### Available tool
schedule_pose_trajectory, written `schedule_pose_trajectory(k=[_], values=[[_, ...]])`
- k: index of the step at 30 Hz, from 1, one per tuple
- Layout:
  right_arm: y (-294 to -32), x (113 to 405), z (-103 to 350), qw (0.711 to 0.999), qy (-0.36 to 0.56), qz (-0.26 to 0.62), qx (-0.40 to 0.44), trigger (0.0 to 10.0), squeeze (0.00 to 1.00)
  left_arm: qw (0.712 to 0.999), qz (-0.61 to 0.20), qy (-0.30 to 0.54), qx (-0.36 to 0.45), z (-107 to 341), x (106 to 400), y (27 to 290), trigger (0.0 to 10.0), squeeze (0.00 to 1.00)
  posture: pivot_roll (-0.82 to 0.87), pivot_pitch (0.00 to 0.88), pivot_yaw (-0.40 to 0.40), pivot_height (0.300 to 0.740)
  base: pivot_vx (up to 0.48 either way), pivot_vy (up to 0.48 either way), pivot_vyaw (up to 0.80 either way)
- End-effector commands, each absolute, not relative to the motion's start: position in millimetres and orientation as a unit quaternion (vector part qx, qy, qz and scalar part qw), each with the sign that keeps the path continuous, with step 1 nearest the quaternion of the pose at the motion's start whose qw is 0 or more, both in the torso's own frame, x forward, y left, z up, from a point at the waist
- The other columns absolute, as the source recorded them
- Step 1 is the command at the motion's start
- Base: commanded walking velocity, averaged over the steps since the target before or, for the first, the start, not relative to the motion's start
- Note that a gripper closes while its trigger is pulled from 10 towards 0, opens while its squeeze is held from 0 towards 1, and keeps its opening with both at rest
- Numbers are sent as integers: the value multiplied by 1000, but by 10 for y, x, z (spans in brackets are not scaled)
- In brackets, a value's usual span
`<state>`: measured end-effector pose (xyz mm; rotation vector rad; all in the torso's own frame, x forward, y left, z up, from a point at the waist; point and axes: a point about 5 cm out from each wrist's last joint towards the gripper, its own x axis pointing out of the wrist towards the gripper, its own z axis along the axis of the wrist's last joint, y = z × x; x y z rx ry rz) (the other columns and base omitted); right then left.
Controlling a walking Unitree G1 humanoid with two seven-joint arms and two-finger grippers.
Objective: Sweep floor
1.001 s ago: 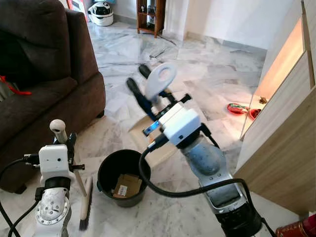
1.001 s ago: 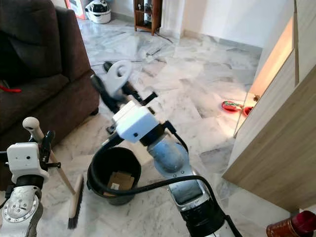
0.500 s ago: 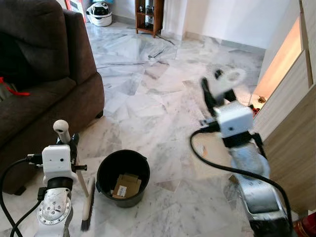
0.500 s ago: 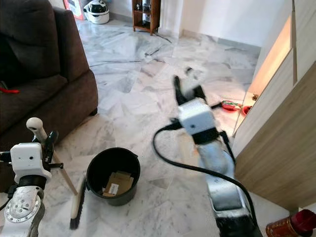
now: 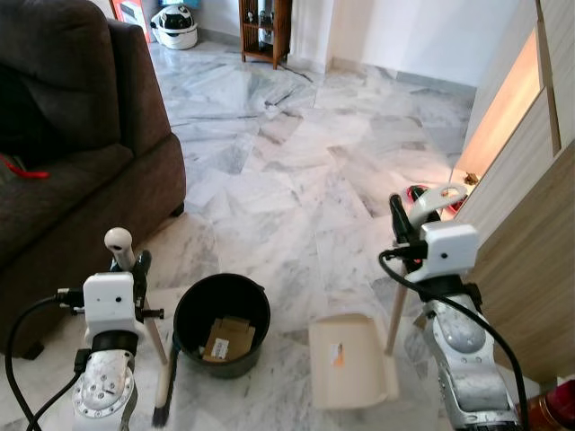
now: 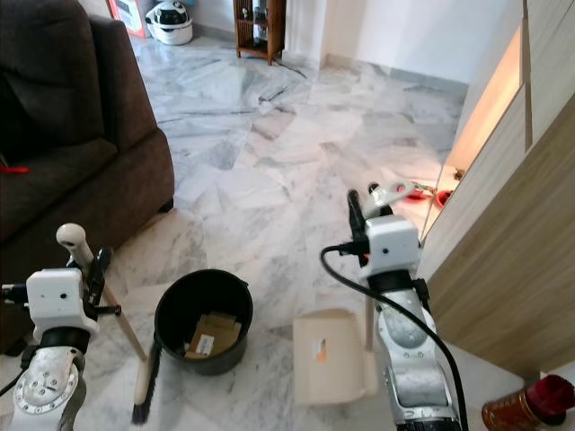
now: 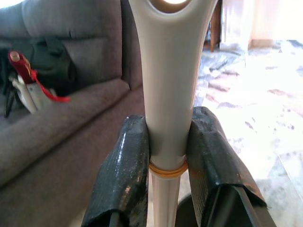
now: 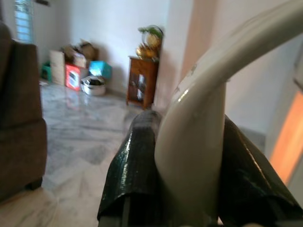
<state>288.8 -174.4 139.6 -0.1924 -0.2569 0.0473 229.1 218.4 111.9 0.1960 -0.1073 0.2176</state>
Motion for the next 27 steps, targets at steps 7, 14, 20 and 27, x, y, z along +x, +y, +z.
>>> schedule_pose_trajectory(k=[7, 14, 20, 27], values=[[-1818, 2941, 1292, 991, -114, 9, -66, 10000, 0, 988, 109, -70, 82, 1131, 2302, 2179, 10000, 0, -5, 68, -15, 740, 0, 0, 0], [-1801, 2995, 1304, 992, -117, 8, -45, 10000, 0, 989, 108, -70, 76, 1115, 2301, 2168, 10000, 0, -7, 84, -19, 740, 0, 0, 0], [-1763, 3024, 1328, 992, -121, 14, -31, 10000, 0, 989, 108, -72, 72, 1128, 2339, 2146, 10000, 0, -9, 113, -23, 740, 0, 0, 0], [-1732, 3039, 1355, 992, -125, 19, -21, 10000, 0, 989, 107, -73, 69, 1145, 2334, 2138, 10000, 0, -19, 134, -23, 740, 0, 0, 0]])
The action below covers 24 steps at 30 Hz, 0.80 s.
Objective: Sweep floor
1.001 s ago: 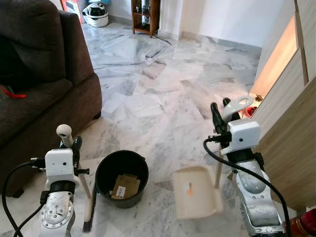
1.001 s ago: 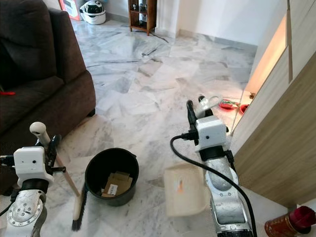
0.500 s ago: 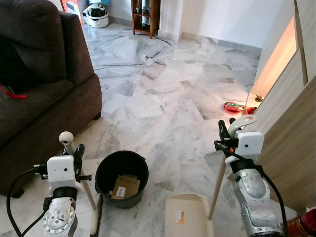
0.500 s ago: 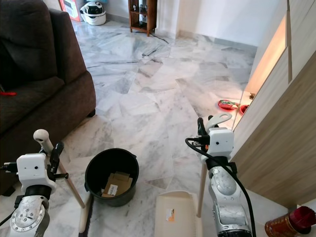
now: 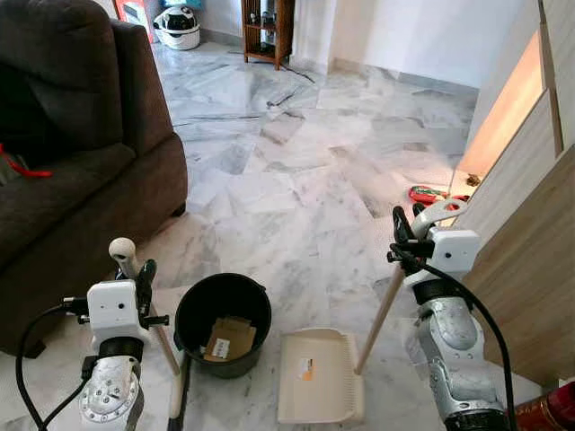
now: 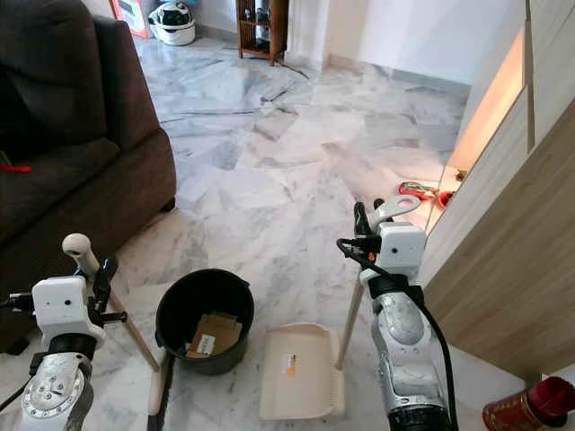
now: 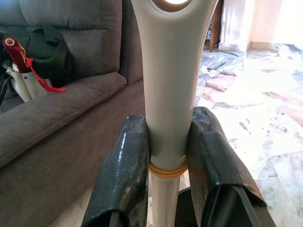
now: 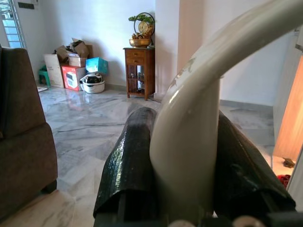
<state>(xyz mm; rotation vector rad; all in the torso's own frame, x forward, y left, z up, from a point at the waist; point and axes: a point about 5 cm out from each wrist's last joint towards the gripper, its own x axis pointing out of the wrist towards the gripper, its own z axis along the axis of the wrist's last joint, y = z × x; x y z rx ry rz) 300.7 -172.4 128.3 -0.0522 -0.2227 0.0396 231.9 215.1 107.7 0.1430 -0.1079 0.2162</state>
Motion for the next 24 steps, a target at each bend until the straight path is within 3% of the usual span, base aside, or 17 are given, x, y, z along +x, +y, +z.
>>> schedule_pose_trajectory(k=[1, 24], values=[[-1731, 3040, 1355, 992, -125, 19, -21, 10000, 0, 989, 107, -73, 69, 1145, 2334, 2139, 10000, 0, -19, 134, -23, 740, 0, 0, 0], [-1629, 3000, 1369, 991, -127, 40, -20, 10000, 0, 990, 101, -71, 69, 1155, 2298, 2110, 10000, 0, -17, 175, -17, 740, -34, 0, 0]])
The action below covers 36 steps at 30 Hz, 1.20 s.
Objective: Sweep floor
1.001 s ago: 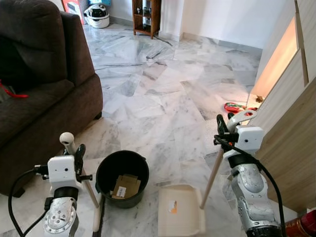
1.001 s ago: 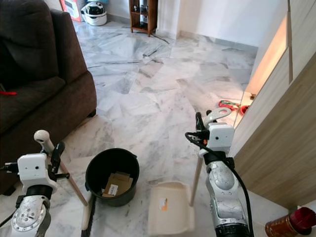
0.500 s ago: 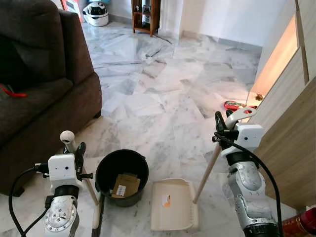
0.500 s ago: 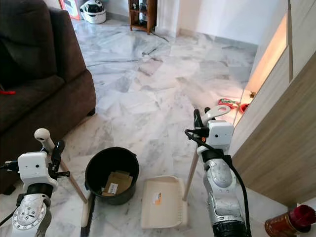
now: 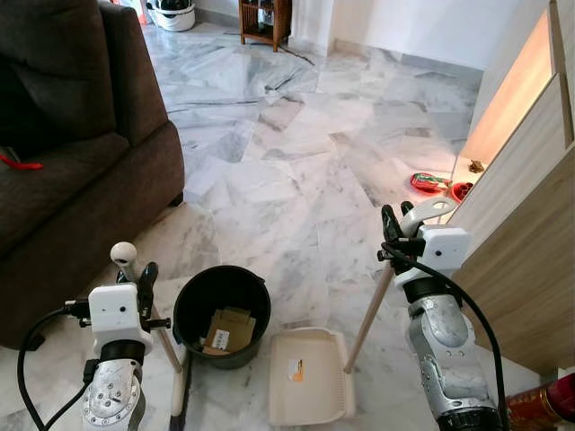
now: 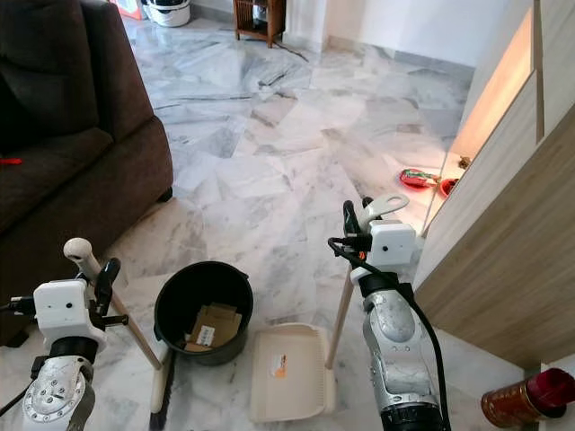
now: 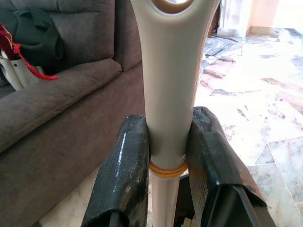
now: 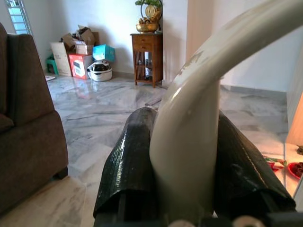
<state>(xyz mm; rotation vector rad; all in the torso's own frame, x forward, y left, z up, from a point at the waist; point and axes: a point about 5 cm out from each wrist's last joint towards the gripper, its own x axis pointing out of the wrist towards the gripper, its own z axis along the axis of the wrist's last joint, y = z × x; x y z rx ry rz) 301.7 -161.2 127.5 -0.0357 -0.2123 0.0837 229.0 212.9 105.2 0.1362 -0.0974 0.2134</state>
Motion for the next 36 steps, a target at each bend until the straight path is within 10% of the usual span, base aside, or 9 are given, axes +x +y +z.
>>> schedule_pose_trajectory(k=[1, 36], values=[[-1630, 2999, 1372, 991, -127, 41, -20, 10000, 0, 990, 101, -72, 69, 1157, 2301, 2107, 10000, 0, -14, 170, -17, 740, -292, 0, 0], [-1573, 2937, 1326, 991, -122, 58, -16, 10000, 0, 991, 85, -72, 71, 1152, 2272, 2079, 10000, 0, 0, 127, -11, 740, -279, 0, 0]])
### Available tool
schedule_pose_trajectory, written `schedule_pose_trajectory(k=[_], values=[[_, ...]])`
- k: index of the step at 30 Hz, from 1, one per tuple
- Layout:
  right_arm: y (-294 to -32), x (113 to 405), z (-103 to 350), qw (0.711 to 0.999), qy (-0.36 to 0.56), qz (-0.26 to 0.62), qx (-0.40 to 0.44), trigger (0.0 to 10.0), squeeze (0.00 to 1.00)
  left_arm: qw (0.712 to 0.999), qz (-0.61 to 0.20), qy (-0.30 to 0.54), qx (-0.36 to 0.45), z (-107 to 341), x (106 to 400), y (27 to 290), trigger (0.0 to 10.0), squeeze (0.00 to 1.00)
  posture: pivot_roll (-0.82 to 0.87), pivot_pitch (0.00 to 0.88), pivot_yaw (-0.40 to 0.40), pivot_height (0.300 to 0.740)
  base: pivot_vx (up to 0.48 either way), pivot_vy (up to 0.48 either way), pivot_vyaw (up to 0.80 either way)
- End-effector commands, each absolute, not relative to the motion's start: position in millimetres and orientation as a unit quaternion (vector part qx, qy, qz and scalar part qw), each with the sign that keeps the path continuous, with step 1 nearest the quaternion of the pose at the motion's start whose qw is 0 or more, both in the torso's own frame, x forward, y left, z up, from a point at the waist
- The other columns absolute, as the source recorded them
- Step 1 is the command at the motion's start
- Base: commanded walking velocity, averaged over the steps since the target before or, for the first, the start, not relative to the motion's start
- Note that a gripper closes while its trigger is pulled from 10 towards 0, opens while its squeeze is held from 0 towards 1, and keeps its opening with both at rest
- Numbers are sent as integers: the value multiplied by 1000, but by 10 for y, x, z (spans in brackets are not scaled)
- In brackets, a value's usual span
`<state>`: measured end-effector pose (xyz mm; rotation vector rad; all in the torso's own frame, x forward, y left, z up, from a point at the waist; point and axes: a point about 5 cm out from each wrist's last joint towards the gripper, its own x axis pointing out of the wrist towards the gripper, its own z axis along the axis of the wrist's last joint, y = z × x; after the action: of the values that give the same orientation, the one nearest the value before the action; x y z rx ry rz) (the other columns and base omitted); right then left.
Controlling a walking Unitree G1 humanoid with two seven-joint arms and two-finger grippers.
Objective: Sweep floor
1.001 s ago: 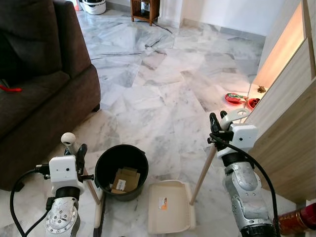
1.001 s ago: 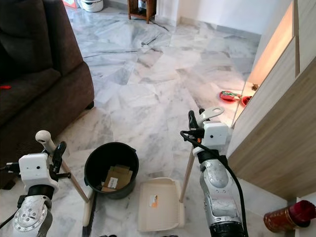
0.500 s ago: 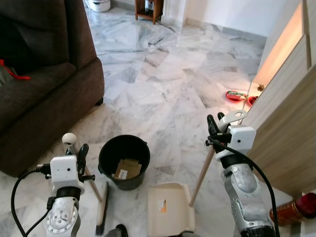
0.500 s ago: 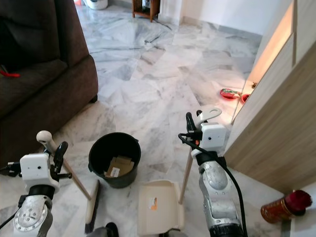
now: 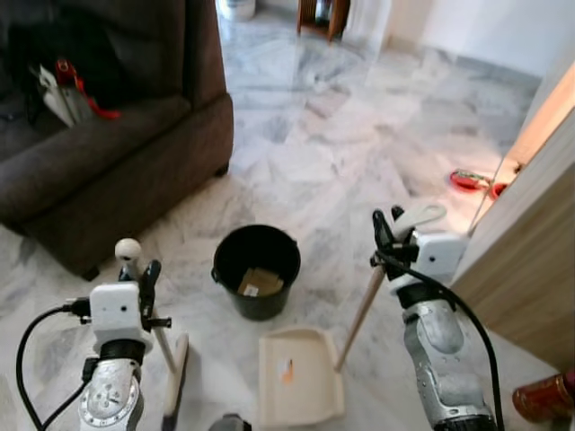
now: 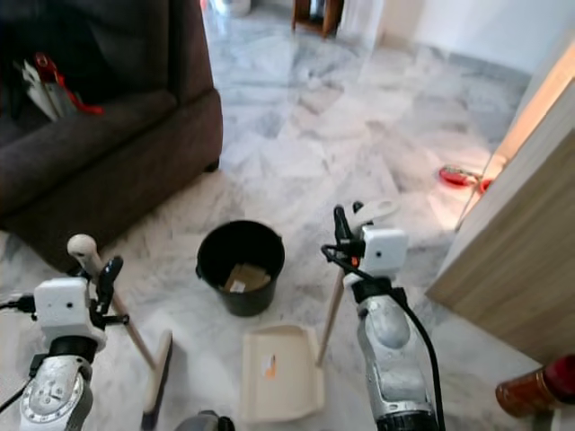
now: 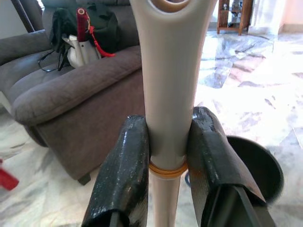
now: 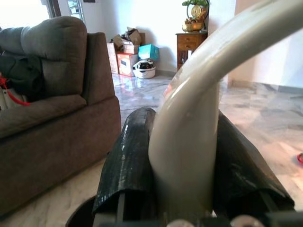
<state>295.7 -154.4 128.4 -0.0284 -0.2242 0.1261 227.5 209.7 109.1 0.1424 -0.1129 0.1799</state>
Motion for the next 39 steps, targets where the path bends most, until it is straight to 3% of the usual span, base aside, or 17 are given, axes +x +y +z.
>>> schedule_pose_trajectory(k=[1, 10, 39], values=[[-1572, 2937, 1326, 991, -122, 57, -15, 10000, 0, 991, 85, -72, 71, 1153, 2272, 2079, 10000, 0, 0, 127, -11, 740, -277, 0, 0], [-1577, 2966, 1331, 992, -116, 52, -11, 10000, 0, 991, 85, -72, 70, 1161, 2293, 2077, 10000, 0, -1, 144, -12, 740, -273, 0, 0], [-1548, 2979, 1343, 992, -114, 43, -14, 10000, 0, 991, 81, -75, 70, 1181, 2382, 2083, 10000, 0, -29, 175, 5, 740, -46, 0, -789]])
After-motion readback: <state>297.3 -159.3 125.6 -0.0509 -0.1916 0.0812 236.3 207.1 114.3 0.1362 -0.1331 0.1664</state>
